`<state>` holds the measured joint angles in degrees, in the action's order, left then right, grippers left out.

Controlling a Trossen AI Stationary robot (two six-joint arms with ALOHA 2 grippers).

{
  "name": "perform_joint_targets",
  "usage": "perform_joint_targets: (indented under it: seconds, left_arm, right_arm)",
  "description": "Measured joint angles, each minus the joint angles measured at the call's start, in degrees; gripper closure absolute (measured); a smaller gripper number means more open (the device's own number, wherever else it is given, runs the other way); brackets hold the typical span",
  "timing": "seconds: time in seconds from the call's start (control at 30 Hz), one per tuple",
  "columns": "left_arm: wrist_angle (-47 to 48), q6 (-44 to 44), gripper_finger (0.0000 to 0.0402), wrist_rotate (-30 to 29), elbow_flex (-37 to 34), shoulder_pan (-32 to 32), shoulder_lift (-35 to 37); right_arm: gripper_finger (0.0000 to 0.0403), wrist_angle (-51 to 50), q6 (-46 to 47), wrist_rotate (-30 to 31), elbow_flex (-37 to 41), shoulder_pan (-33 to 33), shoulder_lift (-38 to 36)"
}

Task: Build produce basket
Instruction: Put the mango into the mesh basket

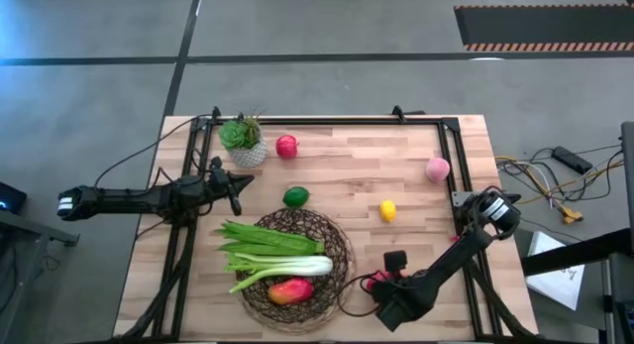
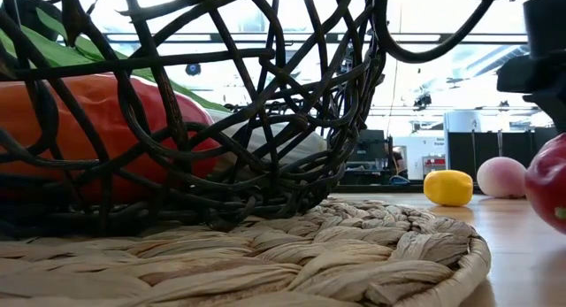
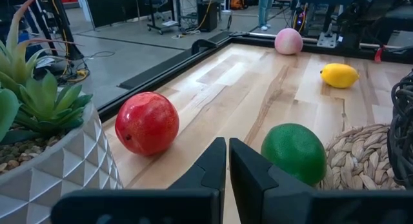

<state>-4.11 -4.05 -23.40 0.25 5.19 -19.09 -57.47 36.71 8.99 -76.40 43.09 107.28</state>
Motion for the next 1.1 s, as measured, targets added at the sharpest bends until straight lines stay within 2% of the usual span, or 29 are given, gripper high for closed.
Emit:
perform_joint_targets:
  seconds: [0.13, 0.37, 0.57, 0.63, 0.7, 0.77, 0.87, 0.97, 1.1]
  left_arm:
    - [0.01, 0.01, 0.0398, 0.00, 0.00, 0.00, 0.09]
    - [0.00, 0.02, 0.0398, 0.00, 0.00, -0.02, 0.02]
    - [0.01, 0.01, 0.0398, 0.00, 0.00, 0.00, 0.09]
    - [0.01, 0.02, 0.0398, -0.01, 0.00, 0.00, 0.09]
    - [0.00, 0.01, 0.0398, 0.00, 0.00, 0.00, 0.09]
    - [0.01, 0.02, 0.0398, 0.00, 0.00, 0.00, 0.09]
    - [0.01, 0.00, 0.0398, 0.00, 0.00, -0.02, 0.09]
    - [0.01, 0.01, 0.0398, -0.02, 0.00, 0.00, 0.00]
    - [0.01, 0.02, 0.0398, -0.02, 0.00, 0.00, 0.06]
  right_arm:
    - [0.0087, -0.07, 0.19, 0.93, -1.74, -0.16, -0.43]
    - [0.0165, -0.81, 1.09, 5.86, -6.48, -0.13, -5.59]
    - [0.0165, -0.86, 2.95, 10.32, -9.69, -0.13, -11.16]
    - [0.0165, 0.61, 2.65, 13.57, -10.68, -0.13, -12.26]
    - [0.0160, 4.56, -0.70, 17.82, -11.30, -0.21, -12.93]
    - [0.0158, 11.29, -6.74, 19.42, -11.37, -1.14, -13.00]
    - [0.0158, 22.33, -15.99, 18.15, -11.37, -3.72, -11.80]
    - [0.0158, 30.61, -23.75, 13.82, -11.37, -7.29, -9.60]
    - [0.0158, 36.89, -26.28, 5.53, -11.37, -12.89, -6.56]
